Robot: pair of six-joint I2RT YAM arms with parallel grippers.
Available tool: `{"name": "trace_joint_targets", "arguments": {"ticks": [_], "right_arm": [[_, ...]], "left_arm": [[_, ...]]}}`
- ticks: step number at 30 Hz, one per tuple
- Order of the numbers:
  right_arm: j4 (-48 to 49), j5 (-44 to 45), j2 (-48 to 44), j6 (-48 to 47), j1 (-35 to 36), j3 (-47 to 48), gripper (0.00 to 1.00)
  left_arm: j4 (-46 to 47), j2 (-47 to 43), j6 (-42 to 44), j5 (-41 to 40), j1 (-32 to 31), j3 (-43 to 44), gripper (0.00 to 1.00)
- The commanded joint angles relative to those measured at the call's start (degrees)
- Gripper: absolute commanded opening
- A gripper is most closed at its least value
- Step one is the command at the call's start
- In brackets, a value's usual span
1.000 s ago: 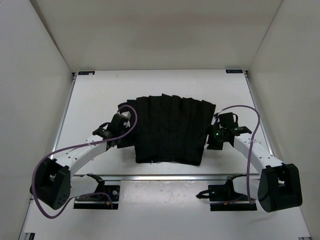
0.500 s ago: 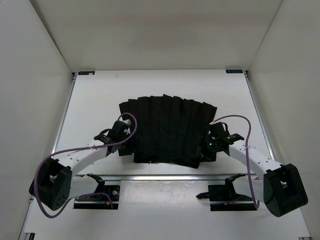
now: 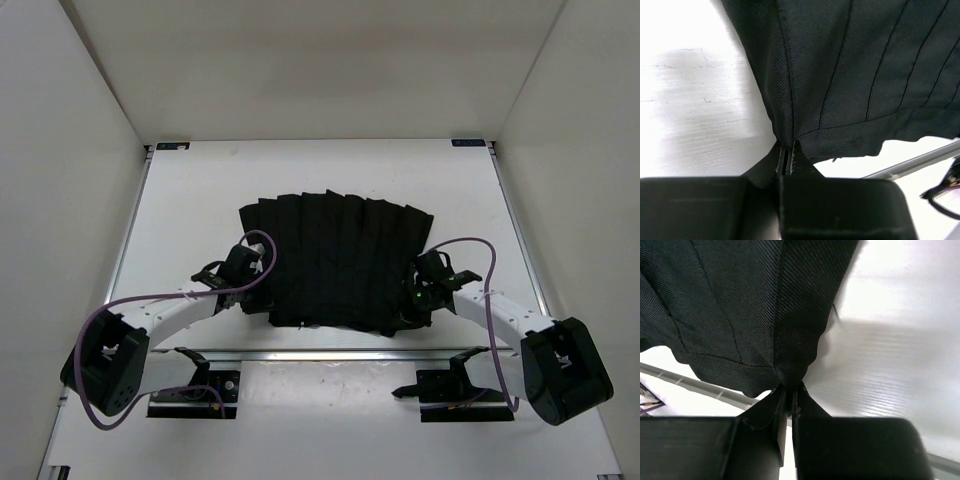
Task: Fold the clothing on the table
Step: Flatten the skirt out
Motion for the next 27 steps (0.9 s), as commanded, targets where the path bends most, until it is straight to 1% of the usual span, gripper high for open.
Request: {"name": "trace_joint_targets", "arguments": {"ticks": [1, 5, 9, 11, 12, 14, 15, 16, 17, 18, 19, 20, 21, 22, 23, 24, 25, 26, 27], "right_arm": [[1.32, 0.88, 0.61, -0.42, -0.04, 2.05, 0.00], [0.53, 0.09, -1.06, -2.09, -2.15, 2.13, 0.00], [-0.53, -0.17, -4.31, -4.29, -5.23, 6.34, 0.00], [-0.18, -0.79, -3.97, -5.78, -7.60, 8.88, 0.00], [0.34, -1.14, -2.75, -7.09, -8.74, 11.16, 0.00], [0.79, -0.70, 1.72, -9.55, -10.41, 15.56, 0.00], [1.05, -0.09, 3.23, -11.48, -11.38, 19.58, 0.00], [1.57, 0.26, 6.20, -13.50, -11.91, 24.41, 0.00], [1.75, -0.17, 10.14, -15.35, -13.22, 30.20, 0.00], [1.75, -0.35, 12.36, -16.67, -14.80, 33.39, 0.00], [0.45, -0.61, 16.91, -18.60, -15.68, 41.95, 0.00], [-1.39, -1.22, 21.91, -19.49, -16.74, 51.26, 0.00], [-2.19, -1.49, 24.22, -20.72, -17.53, 55.87, 0.00], [-4.11, -1.58, 27.90, -21.69, -17.71, 66.19, 0.00], [-5.79, -1.32, 31.33, -22.57, -17.63, 75.95, 0.00], [-7.46, -0.62, 34.50, -22.66, -17.45, 84.84, 0.00], [-7.91, -0.96, 35.66, -23.01, -17.54, 89.45, 0.00], [-9.22, -1.14, 37.33, -22.76, -17.45, 96.72, 0.00], [-9.49, -1.75, 38.12, -23.27, -17.28, 99.66, 0.00]], "left_arm": [[0.28, -1.09, 0.92, -0.28, -0.61, 1.09, 0.00], [-0.51, -2.93, 0.66, -0.99, -0.61, -0.14, 0.00], [-2.18, -3.03, 1.88, -2.40, -1.14, 1.52, 0.00], [-2.45, -2.24, 3.28, -2.75, -0.79, 4.50, 0.00], [-2.54, -1.80, 4.51, -2.49, 0.34, 5.39, 0.00], [-1.75, 1.00, 7.15, -1.96, 2.45, 10.73, 0.00], [-1.14, 3.28, 9.25, -1.44, 4.47, 14.85, 0.00], [-0.78, 5.04, 11.71, -1.26, 5.36, 17.15, 0.00], [-1.39, 8.63, 14.34, -1.69, 7.19, 22.92, 0.00], [-1.74, 11.19, 15.50, -1.96, 8.86, 30.20, 0.00], [-4.10, 16.09, 17.95, -2.05, 10.62, 35.05, 0.00], [-7.86, 21.88, 19.63, -2.05, 11.51, 45.89, 0.00], [-9.55, 27.33, 20.43, -1.44, 12.74, 57.49, 0.00], [-12.79, 31.91, 22.00, -1.35, 13.79, 69.00, 0.00], [-15.69, 33.78, 22.62, -1.17, 13.98, 74.60, 0.00], [-17.55, 36.50, 23.50, -1.34, 14.41, 84.22, 0.00], [-18.35, 37.92, 22.99, -2.48, 14.68, 89.02, 0.00], [-17.92, 38.19, 22.90, -2.57, 14.86, 94.55, 0.00], [-16.79, 35.76, 22.46, -2.05, 15.47, 94.17, 0.00]]}}
